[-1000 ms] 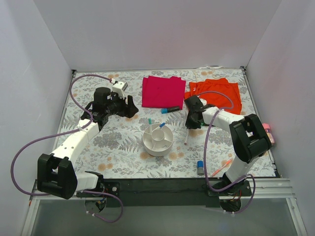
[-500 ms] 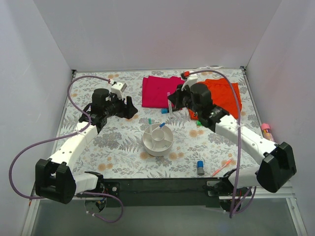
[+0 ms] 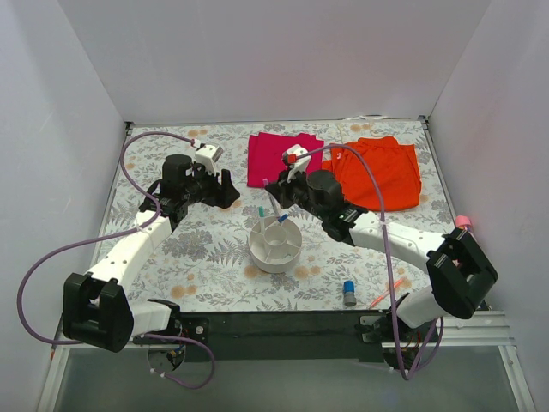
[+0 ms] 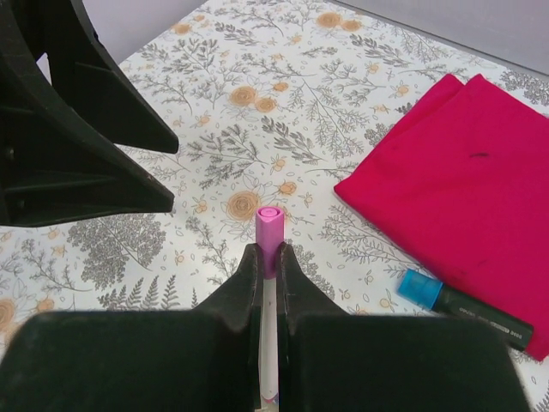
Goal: Sort the stationery into containers
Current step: Place the pen in the storage box.
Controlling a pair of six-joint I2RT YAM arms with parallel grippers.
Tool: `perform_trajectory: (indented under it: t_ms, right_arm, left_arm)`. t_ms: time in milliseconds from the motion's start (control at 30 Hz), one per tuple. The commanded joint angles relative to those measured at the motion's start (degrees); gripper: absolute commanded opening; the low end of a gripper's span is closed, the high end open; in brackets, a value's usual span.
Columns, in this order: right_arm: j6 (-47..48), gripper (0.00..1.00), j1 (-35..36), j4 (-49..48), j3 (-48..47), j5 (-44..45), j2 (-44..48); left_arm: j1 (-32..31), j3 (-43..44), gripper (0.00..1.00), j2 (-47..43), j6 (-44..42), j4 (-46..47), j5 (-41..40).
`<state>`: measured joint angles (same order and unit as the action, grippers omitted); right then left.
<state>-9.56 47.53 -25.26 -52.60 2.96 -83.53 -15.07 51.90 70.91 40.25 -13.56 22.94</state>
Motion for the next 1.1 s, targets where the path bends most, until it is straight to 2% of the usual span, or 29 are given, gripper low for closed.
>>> perform_trajectory:
  t_ms: [0,667,733,800,900,1067]
  right_arm:
    - [0.95,0.01,0.72,-7.44,-1.98,-0.32,-1.02]
    - [-0.46,0.01,2.57,-6.39,2.85,0.82,-1.11]
    - [-0.55,0.15,2.48,-6.04,3.55,0.64,-0.94]
    - [-0.72,0.49,2.48,-6.03,3.99,0.38,-0.67]
    - [-0.46,0.62,2.57,-5.68,3.91,-0.32,0.20]
    - [2.79,0.66,2.48,-1.12,1.28,0.63,3.80]
  left_arm:
    - [0.30,0.66,0.59,-0.43,-0.70,-0.68,-0.79]
    - [0.31,-0.57,0.59,-1.22,-1.23,-0.94,-1.67]
    - [0.30,-0.75,0.59,-1.39,-1.40,-0.94,-1.84]
    - [0.39,-0.83,0.59,-1.74,-1.40,-0.94,-1.84]
    - [0.31,-0.84,0.59,-2.09,-1.58,-1.03,-1.85]
    - [0.39,-0.22,0.59,-2.80,-1.23,-1.12,-1.85]
